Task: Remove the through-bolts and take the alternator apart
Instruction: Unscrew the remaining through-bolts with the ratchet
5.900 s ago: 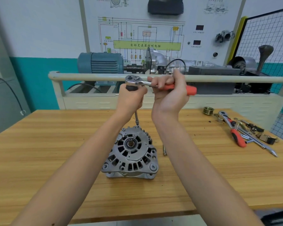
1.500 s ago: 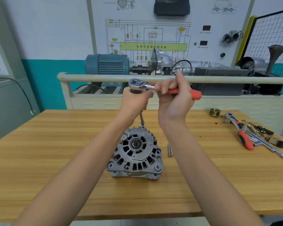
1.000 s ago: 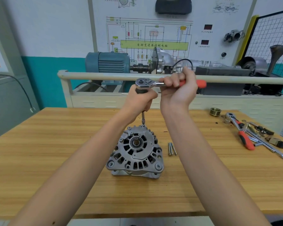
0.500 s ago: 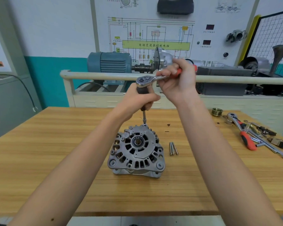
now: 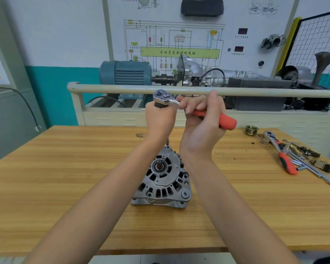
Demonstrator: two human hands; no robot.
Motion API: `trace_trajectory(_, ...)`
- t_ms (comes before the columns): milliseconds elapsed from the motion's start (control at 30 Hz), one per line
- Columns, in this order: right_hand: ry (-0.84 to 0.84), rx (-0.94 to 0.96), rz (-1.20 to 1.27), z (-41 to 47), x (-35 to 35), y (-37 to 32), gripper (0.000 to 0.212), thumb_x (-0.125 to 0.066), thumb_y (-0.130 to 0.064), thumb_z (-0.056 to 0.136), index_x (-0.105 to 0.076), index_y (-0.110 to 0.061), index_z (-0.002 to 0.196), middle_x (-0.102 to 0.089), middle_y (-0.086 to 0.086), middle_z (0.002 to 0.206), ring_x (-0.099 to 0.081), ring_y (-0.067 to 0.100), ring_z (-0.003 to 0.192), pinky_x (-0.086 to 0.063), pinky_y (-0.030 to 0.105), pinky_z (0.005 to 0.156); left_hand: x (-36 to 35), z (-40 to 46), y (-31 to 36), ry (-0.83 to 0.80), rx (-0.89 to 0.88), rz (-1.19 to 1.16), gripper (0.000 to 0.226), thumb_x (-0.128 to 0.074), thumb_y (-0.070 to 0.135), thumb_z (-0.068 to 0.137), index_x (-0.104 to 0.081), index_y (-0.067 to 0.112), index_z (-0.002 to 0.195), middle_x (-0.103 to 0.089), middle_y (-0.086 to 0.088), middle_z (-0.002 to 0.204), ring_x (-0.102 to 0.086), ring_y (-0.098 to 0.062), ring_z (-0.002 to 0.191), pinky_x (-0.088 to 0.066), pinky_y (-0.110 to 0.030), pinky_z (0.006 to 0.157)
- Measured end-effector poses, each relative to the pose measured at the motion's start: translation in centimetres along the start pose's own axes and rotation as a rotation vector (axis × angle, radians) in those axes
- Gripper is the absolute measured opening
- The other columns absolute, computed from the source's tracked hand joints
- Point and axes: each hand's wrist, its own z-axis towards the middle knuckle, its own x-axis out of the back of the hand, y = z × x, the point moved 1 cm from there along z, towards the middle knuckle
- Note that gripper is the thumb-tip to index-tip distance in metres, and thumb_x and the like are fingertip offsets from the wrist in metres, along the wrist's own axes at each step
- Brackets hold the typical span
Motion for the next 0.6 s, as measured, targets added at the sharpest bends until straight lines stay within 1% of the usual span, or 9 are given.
trace_trajectory(67,-0.02,-0.003,-0.013,0.4,-0.1,-0.1,0.032,-0.04,-0.008,0.096,-0.039,-0.012,0.064,-0.045,0.001,0.045,-0.052,0.019,0.048,-0.053,0.036,0.068,0.0,0.0,-0.1,0.013,0.001,0.003,0.034,-0.058,0.008,0.078,-0.042,0.019,0.05,-0.035,0.006,0.042,-0.028,-0.015,0.049,-0.023,-0.026,0.046)
trace_trajectory(133,0.018,-0.122,0.042,2.0,-0.1,-0.4,0.037,-0.039,-0.006,0.098,-0.037,-0.012,0.061,-0.041,0.001,0.043,-0.048,0.019,0.042,-0.051,0.034,0.06,0.4,0.1,-0.1,-0.058,0.0,0.03,0.033,-0.059,0.0,0.077,-0.045,0.015,0.051,-0.036,0.006,0.041,-0.028,-0.013,0.044,-0.024,-0.022,0.044)
trace_trajectory(233,0.014,-0.424,0.063,5.3,-0.1,-0.7,0.039,-0.039,-0.009,0.097,-0.035,-0.012,0.058,-0.036,0.0,0.041,-0.042,0.016,0.038,-0.05,0.026,0.052,1.4,0.4,0.2,-0.268,-0.02,0.014,0.038,-0.059,-0.007,0.076,-0.043,0.014,0.047,-0.038,0.003,0.04,-0.029,-0.012,0.037,-0.027,-0.02,0.043)
trace_trajectory(333,-0.029,-0.697,0.033,7.8,-0.6,-0.6,0.044,-0.04,-0.011,0.097,-0.035,-0.014,0.053,-0.032,-0.003,0.039,-0.037,0.013,0.034,-0.047,0.021,0.046,2.2,0.6,0.6,-0.537,-0.028,0.01,0.038,-0.061,0.003,0.072,-0.045,0.022,0.042,-0.037,0.004,0.04,-0.03,-0.016,0.04,-0.031,-0.029,0.055)
trace_trajectory(367,-0.037,-0.753,0.035,8.3,-0.8,-0.5,0.046,-0.041,-0.01,0.096,-0.035,-0.015,0.051,-0.031,-0.004,0.038,-0.036,0.012,0.032,-0.045,0.02,0.044,2.2,0.6,0.7,-0.608,-0.033,0.039,0.038,-0.061,0.006,0.071,-0.045,0.023,0.041,-0.037,0.004,0.04,-0.03,-0.017,0.041,-0.031,-0.032,0.058)
trace_trajectory(400,-0.035,-0.786,0.05,8.5,-0.9,-0.4,0.046,-0.041,-0.009,0.095,-0.035,-0.015,0.05,-0.031,-0.005,0.037,-0.035,0.012,0.031,-0.043,0.019,0.041,2.1,0.5,0.7,-0.649,-0.034,0.067,0.038,-0.061,0.007,0.07,-0.044,0.023,0.04,-0.037,0.004,0.04,-0.03,-0.018,0.041,-0.031,-0.032,0.058)
trace_trajectory(433,-0.017,-0.795,0.076,8.5,-1.0,-0.3,0.045,-0.042,-0.009,0.095,-0.034,-0.016,0.051,-0.03,-0.005,0.036,-0.034,0.011,0.029,-0.041,0.018,0.038,1.9,0.4,0.7,-0.655,-0.032,0.087,0.039,-0.061,0.007,0.07,-0.044,0.023,0.039,-0.037,0.004,0.04,-0.031,-0.017,0.041,-0.03,-0.028,0.055)
trace_trajectory(500,0.057,-0.721,0.105,7.8,-0.9,-0.3,0.042,-0.042,-0.009,0.095,-0.033,-0.017,0.055,-0.029,-0.006,0.036,-0.031,0.01,0.029,-0.038,0.017,0.037,1.6,0.2,0.5,-0.583,-0.032,0.1,0.039,-0.06,0.007,0.067,-0.043,0.023,0.036,-0.036,0.006,0.038,-0.03,-0.014,0.038,-0.03,-0.022,0.049)
trace_trajectory(600,0.165,-0.446,0.1,5.2,-0.3,-0.4,0.04,-0.041,-0.011,0.096,-0.033,-0.015,0.058,-0.03,-0.005,0.039,-0.034,0.012,0.034,-0.043,0.022,0.045,1.2,0.1,0.1,-0.363,-0.028,0.091,0.034,-0.057,0.008,0.063,-0.042,0.022,0.036,-0.037,0.005,0.036,-0.031,-0.014,0.037,-0.028,-0.022,0.046)
